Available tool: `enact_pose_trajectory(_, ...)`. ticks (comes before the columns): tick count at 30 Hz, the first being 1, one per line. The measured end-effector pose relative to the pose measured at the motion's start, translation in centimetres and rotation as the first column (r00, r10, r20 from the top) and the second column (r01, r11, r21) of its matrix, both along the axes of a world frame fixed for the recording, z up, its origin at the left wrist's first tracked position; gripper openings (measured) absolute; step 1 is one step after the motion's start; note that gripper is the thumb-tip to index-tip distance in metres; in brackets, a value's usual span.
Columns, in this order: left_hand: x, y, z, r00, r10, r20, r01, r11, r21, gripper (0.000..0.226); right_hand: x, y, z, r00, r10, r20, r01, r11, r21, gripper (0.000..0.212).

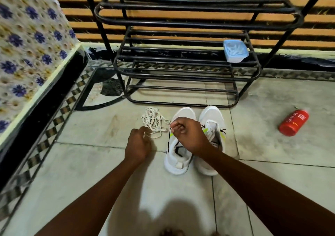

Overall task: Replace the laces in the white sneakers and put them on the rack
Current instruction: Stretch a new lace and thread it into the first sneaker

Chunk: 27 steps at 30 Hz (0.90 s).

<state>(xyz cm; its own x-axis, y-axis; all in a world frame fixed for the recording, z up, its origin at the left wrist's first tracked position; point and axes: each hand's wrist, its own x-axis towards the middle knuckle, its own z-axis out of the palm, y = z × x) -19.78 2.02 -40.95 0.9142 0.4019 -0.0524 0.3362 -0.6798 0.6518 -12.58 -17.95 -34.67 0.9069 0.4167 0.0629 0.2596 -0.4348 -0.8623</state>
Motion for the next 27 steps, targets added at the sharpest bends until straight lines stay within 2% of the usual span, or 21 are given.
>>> enact_pose_trajectory(3,0.1,-1.0,0.0,0.993,0.078,0.087,-0.081,0.996,0.026,0.036,0.1,-0.4,-0.2,0.998,0.031,0.05,-0.031,1.0,0.001,0.019)
enact_pose_trajectory(5,0.5,-1.3,0.1,0.992,0.044,0.114,-0.058,0.991,0.121,0.045,0.3,-0.5,-0.5,0.999,0.044,0.029,-0.044,0.999,0.012,0.015)
enact_pose_trajectory(6,0.8,-1.0,0.1,0.997,-0.004,0.072,-0.01,0.979,0.203,0.048,0.3,-0.6,-0.5,0.998,0.053,0.021,-0.054,0.998,0.023,0.016)
enact_pose_trajectory(7,1.3,-0.7,0.3,0.998,-0.059,0.017,0.051,0.946,0.319,0.05,0.3,-0.6,-0.6,0.998,0.061,0.019,-0.061,0.998,0.031,0.017)
enact_pose_trajectory(9,2.8,0.1,0.9,0.984,-0.167,-0.057,0.169,0.804,0.571,0.041,0.4,-0.8,-0.8,0.997,0.079,0.008,-0.079,0.996,0.051,0.014)
enact_pose_trajectory(10,3.6,0.5,1.5,0.976,-0.205,-0.07,0.202,0.752,0.628,0.033,0.5,-0.9,-1.0,0.996,0.089,-0.003,-0.088,0.994,0.067,0.011)
enact_pose_trajectory(11,4.4,0.9,2.4,0.969,-0.234,-0.074,0.228,0.744,0.628,0.028,0.7,-1.0,-1.0,0.995,0.098,-0.012,-0.097,0.992,0.08,0.011)
enact_pose_trajectory(14,6.2,1.4,5.9,0.938,-0.348,0.007,0.311,0.848,0.428,0.02,1.1,-1.4,-0.4,0.993,0.108,-0.035,-0.104,0.989,0.105,0.014)
enact_pose_trajectory(16,6.7,1.3,8.2,0.929,-0.342,0.14,0.311,0.928,0.204,0.013,1.3,-1.4,0.5,0.995,0.1,-0.029,-0.096,0.987,0.128,0.018)
enact_pose_trajectory(18,6.7,1.2,10.4,0.912,-0.325,0.251,0.317,0.946,0.076,0.009,1.8,-1.0,1.7,0.998,0.065,0.012,-0.066,0.989,0.131,0.025)
enact_pose_trajectory(20,6.5,1.0,12.3,0.886,-0.316,0.341,0.33,0.944,0.018,0.006,2.5,-0.5,3.2,0.997,0.022,0.075,-0.03,0.993,0.115,0.037)
enact_pose_trajectory(22,6.2,0.8,13.9,0.864,-0.308,0.398,0.331,0.944,0.012,0.007,3.3,0.1,4.9,0.996,0.046,0.073,-0.051,0.996,0.079,0.047)
enact_pose_trajectory(24,6.0,0.4,15.1,0.848,-0.314,0.427,0.337,0.941,0.022,0.008,3.9,0.8,6.4,0.994,0.11,-0.001,-0.11,0.993,0.053,0.054)
enact_pose_trajectory(27,5.8,-0.2,16.4,0.839,-0.288,0.461,0.329,0.944,-0.008,0.009,4.1,1.7,7.6,0.981,0.143,-0.133,-0.116,0.974,0.193,0.045)
